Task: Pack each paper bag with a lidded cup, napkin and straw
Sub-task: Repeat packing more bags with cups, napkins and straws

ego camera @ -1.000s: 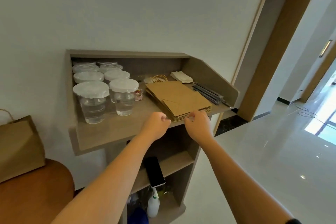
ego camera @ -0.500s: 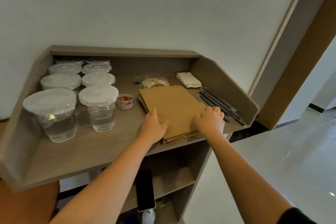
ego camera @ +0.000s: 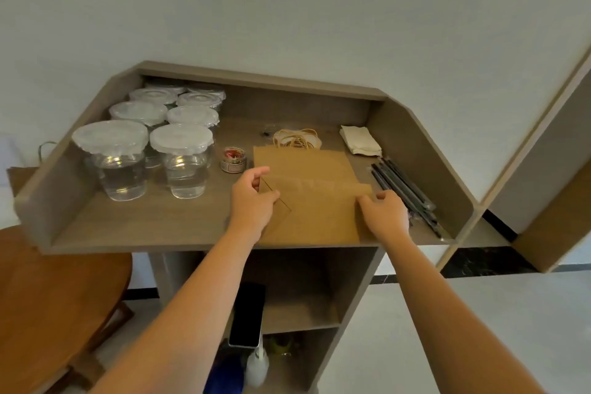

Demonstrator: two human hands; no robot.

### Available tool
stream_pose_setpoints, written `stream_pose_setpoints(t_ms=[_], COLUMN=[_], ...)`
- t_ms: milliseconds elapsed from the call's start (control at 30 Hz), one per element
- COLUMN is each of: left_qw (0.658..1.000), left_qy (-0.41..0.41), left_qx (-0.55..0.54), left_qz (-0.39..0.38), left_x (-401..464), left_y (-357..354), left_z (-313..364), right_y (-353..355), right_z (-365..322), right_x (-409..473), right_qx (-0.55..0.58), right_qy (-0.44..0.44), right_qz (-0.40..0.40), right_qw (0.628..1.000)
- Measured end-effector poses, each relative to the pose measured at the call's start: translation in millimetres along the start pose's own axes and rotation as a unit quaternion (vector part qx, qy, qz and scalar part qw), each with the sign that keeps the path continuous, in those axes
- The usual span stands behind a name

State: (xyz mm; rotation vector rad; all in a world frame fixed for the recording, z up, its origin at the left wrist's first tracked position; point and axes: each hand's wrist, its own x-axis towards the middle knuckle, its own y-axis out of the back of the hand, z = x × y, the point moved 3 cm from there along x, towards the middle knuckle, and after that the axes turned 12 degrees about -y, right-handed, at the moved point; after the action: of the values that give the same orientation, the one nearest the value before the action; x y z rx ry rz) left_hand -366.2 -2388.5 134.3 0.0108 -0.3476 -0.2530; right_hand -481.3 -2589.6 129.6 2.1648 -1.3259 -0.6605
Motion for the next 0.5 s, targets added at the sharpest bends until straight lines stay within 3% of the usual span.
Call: stream_pose_setpoints(t_ms=[233, 400, 500], left_qw=[0.990, 0.973, 0.968], left_qy=[0.044, 0.075, 0.097], left_qx=[-0.110, -0.161, -0.162], left_qz=[-0.081, -0.146, -0.165], left_x=[-35.0, -53.8, -70.3], left_y=[33.0, 67.4, 92.6], left_z=[-2.9, 1.8, 1.9], right_y=[7.8, 4.7, -0.4], right_z=[5.4, 9.6, 17.8], right_x=[-18.6, -53.8, -91.6], right_qx=[0.070, 0.156, 0.167], right_qy=[-0.005, -0.099, -0.099], right_qz=[-0.059, -0.172, -0.198], right_qw=[0.996, 0.968, 0.961])
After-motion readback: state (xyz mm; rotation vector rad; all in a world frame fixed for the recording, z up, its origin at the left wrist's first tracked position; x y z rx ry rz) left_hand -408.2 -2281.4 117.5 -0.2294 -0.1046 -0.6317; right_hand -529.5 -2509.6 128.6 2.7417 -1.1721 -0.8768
